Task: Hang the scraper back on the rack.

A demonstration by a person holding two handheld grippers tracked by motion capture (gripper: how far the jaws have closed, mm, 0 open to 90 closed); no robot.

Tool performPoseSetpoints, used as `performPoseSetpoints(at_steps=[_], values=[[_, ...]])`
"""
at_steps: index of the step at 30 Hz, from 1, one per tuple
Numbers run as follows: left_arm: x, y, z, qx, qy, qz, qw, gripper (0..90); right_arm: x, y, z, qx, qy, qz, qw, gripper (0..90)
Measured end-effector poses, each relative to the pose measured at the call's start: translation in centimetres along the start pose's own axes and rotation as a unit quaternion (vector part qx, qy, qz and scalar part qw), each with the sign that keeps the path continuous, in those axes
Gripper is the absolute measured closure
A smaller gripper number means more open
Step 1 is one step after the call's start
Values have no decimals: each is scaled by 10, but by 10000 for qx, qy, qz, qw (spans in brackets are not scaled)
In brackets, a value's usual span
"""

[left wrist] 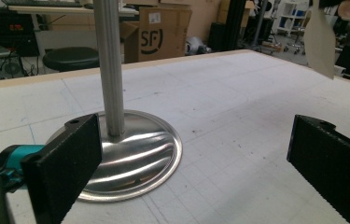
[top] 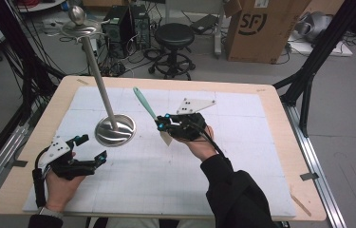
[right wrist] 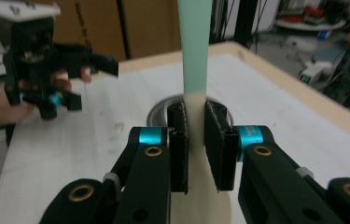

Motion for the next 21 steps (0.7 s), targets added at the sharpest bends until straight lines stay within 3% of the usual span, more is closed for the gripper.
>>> performPoseSetpoints(at_steps=[2,5,11,21], values=[[0,0,0,-2,-16,14,10000,39,6,1,-1,24,-12,91,10000,801],[3,2,-2,87,-19,111,9999,39,14,1,0,-197,267,241,9992,801],[1,0,-3,122,-51,34,9999,39,30,1,4,-132,74,489,9987,801],[0,-1,-2,46,7,24,10000,38,64,-2,3,-155,69,704,9974,801]])
Point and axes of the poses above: each handheld gripper's, and its own axes: y roughly backward along the jaws, x roughly out of its top, z roughly to its right, the point moved 10 cm from there along -y, roughly forward along the jaws, and after that the axes turned 12 degrees about -z, right-handed, at the moved point
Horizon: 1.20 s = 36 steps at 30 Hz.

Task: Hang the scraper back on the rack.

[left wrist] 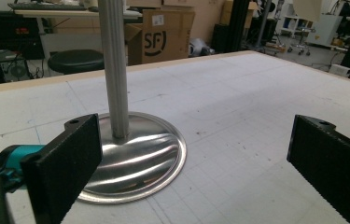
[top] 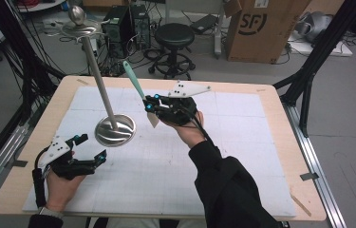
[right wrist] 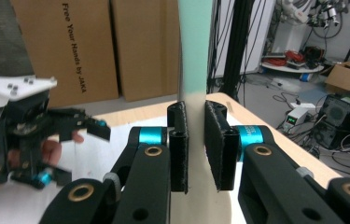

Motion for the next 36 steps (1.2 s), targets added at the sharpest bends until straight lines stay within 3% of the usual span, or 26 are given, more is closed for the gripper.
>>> performPoseSetpoints(at_steps=[10,16,28,36], values=[[4,1,2,-101,39,147,9998,19,38,-8,3,-133,31,157,9998,801],[2,1,2,-86,45,91,9999,19,52,-8,7,-150,23,268,9995,801],[0,-1,2,-120,63,23,9999,19,66,-16,6,-129,5,290,9995,801],[1,0,3,-151,63,24,9999,19,65,-22,9,-220,-8,245,9995,801]])
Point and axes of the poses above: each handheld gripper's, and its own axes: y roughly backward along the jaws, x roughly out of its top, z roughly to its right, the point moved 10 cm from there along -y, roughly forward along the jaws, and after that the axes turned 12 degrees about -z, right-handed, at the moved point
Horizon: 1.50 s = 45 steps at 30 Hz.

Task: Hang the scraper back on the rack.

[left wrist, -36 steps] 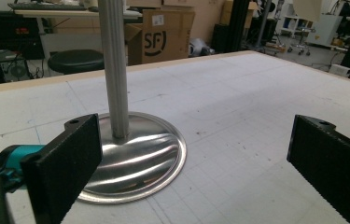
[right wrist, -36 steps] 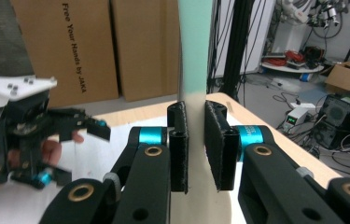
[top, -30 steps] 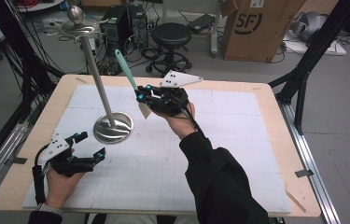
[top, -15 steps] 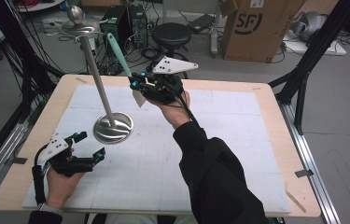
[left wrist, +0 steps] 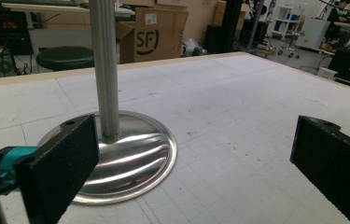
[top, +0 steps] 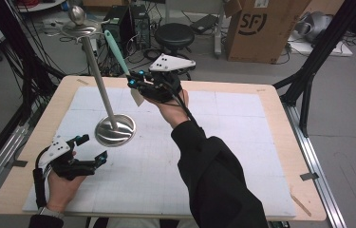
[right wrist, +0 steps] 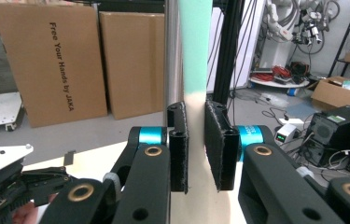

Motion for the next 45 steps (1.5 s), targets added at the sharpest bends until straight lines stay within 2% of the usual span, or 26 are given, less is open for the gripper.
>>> performPoseSetpoints(at_steps=[10,34,39,45], values=[[0,0,2,-61,-11,11,10000,19,-2,-4,0,10,-10,-29,10000,800],[-2,-2,2,-56,24,-76,10000,19,-2,-21,-5,56,-40,-4,10000,785],[-2,-2,2,-76,6,-83,9999,19,-6,-24,-5,51,-101,-82,9999,675],[-3,-2,2,-66,-3,-101,9999,19,-16,-17,-2,98,-300,-136,9994,528]])
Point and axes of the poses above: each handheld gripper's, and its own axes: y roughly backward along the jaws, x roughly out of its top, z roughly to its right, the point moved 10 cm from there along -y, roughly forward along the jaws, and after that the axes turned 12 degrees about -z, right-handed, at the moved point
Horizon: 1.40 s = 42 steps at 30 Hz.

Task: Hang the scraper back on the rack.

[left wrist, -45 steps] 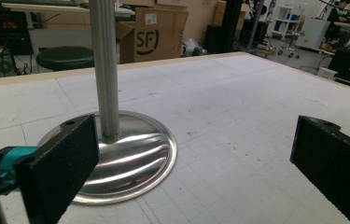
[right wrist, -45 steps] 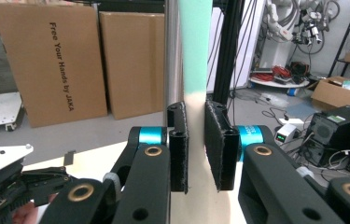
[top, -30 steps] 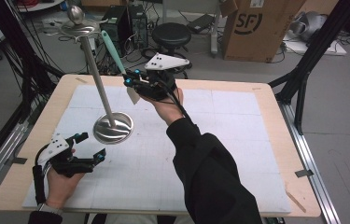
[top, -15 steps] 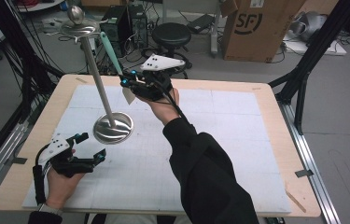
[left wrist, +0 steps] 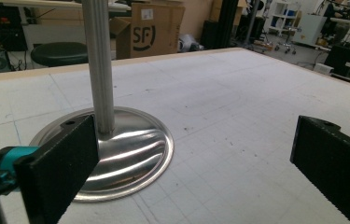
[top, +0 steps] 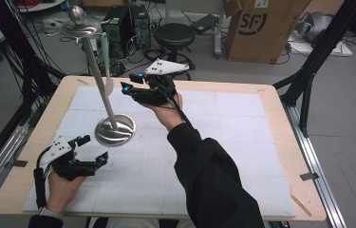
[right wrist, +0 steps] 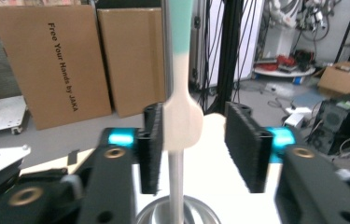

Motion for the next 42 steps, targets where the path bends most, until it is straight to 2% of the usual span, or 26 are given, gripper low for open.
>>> performPoseSetpoints(at_steps=[3,4,5,9,13,14,15,16,18,24,29,31,32,33,34,35,39,42], values=[[0,0,0,-1,-17,-5,10000,19,-13,5,2,23,-28,-64,10000,460],[0,0,0,1,-23,-7,10000,19,-25,7,4,84,-95,-185,9997,396],[0,1,1,4,-24,-11,10000,19,-25,7,4,84,-95,-185,9997,396],[0,0,0,4,0,-9,10000,19,-51,13,10,105,-155,-325,9993,319],[0,1,1,8,4,-15,10000,19,-69,19,10,170,-206,-452,9986,158],[0,1,1,3,4,-19,10000,19,-76,24,12,50,-295,-443,9986,27],[0,1,1,0,0,-21,10000,19,-76,24,12,50,-295,-443,9986,27],[0,1,1,0,0,-26,10000,19,-81,28,12,48,-499,-433,9978,0],[-1,1,1,-12,2,-33,10000,19,-84,30,13,-20,-568,-452,9974,0],[-1,1,1,0,-9,-41,10000,19,-103,45,12,-124,-409,-495,9979,0],[-1,1,2,-16,-8,-53,10000,19,-129,64,13,-310,-308,-489,9978,1],[-1,1,2,-21,-4,-54,10000,19,-135,67,13,-321,-366,-470,9977,0],[-2,1,2,-28,-18,-66,10000,19,-151,72,11,-337,-376,-560,9972,0],[-2,1,2,-34,-18,-63,10000,19,-151,72,11,-337,-376,-560,9972,0],[-1,1,3,-37,-21,-57,10000,19,-164,75,10,-363,-337,-664,9966,1],[-1,1,4,-52,-30,-57,10000,19,-164,75,10,-363,-337,-664,9966,1],[-2,1,3,-28,-24,-70,10000,19,-191,89,4,-297,-316,-828,9956,1],[-2,2,3,-23,-35,-79,10000,19,-198,96,2,-263,-377,-796,9958,1]])
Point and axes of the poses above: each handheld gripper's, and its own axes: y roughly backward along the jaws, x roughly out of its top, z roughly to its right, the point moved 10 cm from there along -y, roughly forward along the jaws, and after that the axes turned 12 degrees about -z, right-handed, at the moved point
